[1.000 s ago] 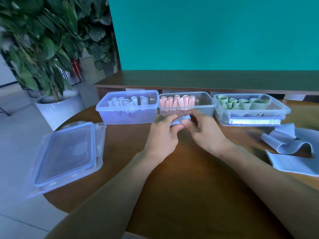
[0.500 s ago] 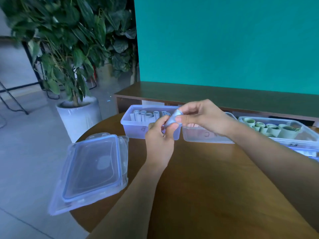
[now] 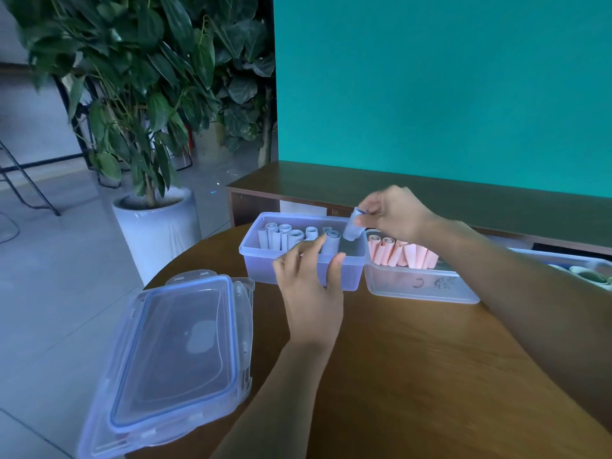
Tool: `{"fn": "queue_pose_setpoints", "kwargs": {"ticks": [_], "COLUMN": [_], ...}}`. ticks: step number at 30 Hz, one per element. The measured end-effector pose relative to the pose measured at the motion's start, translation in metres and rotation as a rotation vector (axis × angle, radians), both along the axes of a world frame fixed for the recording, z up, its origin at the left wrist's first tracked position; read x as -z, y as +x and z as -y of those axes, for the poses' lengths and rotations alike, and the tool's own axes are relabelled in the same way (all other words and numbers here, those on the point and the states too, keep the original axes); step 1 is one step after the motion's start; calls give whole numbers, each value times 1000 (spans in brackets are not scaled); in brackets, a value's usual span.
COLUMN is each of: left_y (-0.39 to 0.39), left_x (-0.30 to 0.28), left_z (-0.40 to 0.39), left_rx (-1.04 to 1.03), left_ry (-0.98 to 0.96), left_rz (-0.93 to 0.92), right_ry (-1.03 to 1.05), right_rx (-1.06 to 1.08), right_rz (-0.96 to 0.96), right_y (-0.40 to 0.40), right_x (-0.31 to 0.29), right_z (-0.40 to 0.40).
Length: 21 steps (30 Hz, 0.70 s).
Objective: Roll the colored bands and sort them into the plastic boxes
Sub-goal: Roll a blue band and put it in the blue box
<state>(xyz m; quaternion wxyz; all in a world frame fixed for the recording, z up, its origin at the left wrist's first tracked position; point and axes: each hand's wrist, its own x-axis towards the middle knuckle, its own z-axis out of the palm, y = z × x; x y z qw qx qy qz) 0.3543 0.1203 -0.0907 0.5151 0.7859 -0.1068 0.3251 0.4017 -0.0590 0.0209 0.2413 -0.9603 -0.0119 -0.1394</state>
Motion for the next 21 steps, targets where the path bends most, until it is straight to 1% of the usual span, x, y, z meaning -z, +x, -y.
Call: {"fn": "queue_pose_setpoints", "kwargs": {"ticks": [5, 9, 12, 16, 21], "left_y": [-1, 1, 1, 1, 1], "left_x": [2, 4, 5, 4, 4], "left_z": [1, 1, 2, 1, 1], "left_rx": [-8, -18, -17, -7, -16], "left_ry": [-47, -21, -13, -7, 26], "left_rz": [32, 3, -6, -4, -27], "right_ry": [-104, -194, -259, -433, -525], "right_rx": [10, 57, 100, 152, 246], "right_rz": [-122, -184, -194, -178, -260], "right_y": [21, 31, 35, 38, 50], "right_x": [3, 7, 10, 14, 24], "right_z": [-3, -9, -14, -22, -27]}}
